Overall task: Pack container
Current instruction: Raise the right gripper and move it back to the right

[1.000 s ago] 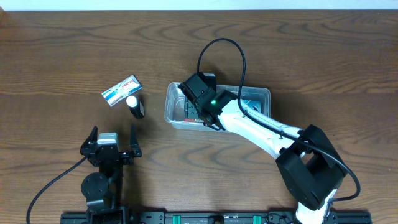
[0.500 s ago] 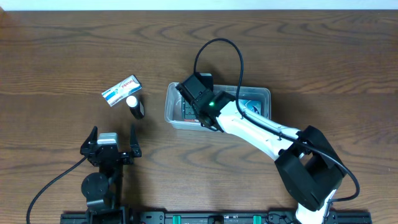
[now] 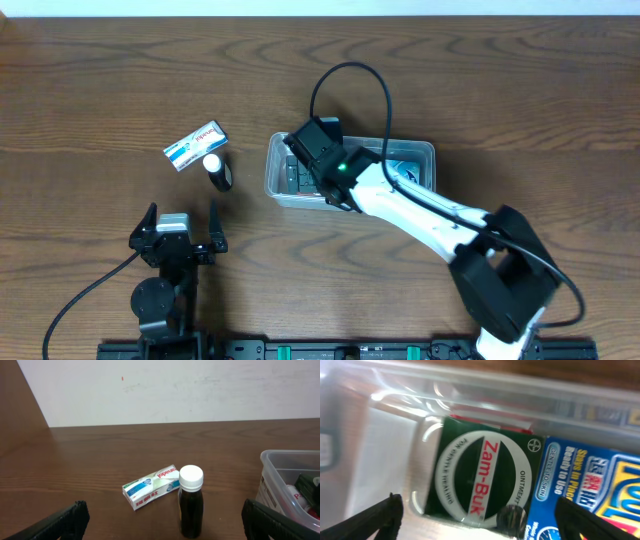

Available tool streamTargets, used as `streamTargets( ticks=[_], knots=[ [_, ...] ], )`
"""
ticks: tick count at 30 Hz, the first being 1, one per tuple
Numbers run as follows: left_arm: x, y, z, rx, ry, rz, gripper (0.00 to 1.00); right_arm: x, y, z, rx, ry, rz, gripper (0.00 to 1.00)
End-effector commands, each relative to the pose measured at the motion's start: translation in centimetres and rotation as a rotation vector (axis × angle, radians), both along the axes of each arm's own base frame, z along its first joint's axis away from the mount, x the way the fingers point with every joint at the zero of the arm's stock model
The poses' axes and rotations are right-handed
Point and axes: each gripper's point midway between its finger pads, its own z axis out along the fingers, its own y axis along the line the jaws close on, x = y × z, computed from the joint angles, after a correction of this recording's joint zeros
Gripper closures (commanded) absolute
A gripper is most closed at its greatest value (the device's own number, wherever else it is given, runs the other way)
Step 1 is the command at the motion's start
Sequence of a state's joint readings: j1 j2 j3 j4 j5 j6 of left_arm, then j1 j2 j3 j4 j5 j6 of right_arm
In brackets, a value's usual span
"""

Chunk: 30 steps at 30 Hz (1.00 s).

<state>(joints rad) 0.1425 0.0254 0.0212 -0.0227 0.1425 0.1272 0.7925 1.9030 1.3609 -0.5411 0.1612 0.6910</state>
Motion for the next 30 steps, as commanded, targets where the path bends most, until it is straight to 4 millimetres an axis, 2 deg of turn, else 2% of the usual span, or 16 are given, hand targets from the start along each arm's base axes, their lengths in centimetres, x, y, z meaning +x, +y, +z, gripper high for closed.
streamTargets(
  ticks=[1,3,6,9,11,16,20,26,30],
  knots=[
    [-0.1,0.0,-1.6,-0.017,0.049,-0.001,0.02,0.1,0.4,6.5,0.062,-0.134,0.052,0.03],
    [-0.1,0.0,-1.6,-0.017,0.049,-0.001,0.02,0.3,-0.4,9.4,0.078,-0.195,0.038,0.01],
    [-0.1,0.0,-1.6,-0.017,0.049,-0.001,0.02,1.3,-3.6,13.3,0.069,-0.289,-0.021,0.01],
    [-0.1,0.0,-1.6,-0.017,0.049,-0.001,0.02,3.2,-8.2,16.6,0.074,-0.362,-0.134,0.01],
    [-0.1,0.0,-1.6,-0.017,0.049,-0.001,0.02,4.8,-12.0,17.9,0.076,-0.392,-0.226,0.01],
    [-0.1,0.0,-1.6,-0.017,0.049,-0.001,0.02,7.6,-19.7,17.8,0.035,-0.396,-0.412,0.01],
    [-0.1,0.0,-1.6,-0.017,0.049,-0.001,0.02,8.2,-25.0,16.5,-0.016,-0.353,-0.529,0.01],
    [-0.1,0.0,-1.6,-0.016,0.046,0.0,0.02,7.0,-29.9,14.8,-0.08,-0.264,-0.63,0.01],
    [-0.1,0.0,-1.6,-0.016,0.046,0.0,0.02,6.4,-31.0,14.3,-0.098,-0.233,-0.653,0.01]
  ],
)
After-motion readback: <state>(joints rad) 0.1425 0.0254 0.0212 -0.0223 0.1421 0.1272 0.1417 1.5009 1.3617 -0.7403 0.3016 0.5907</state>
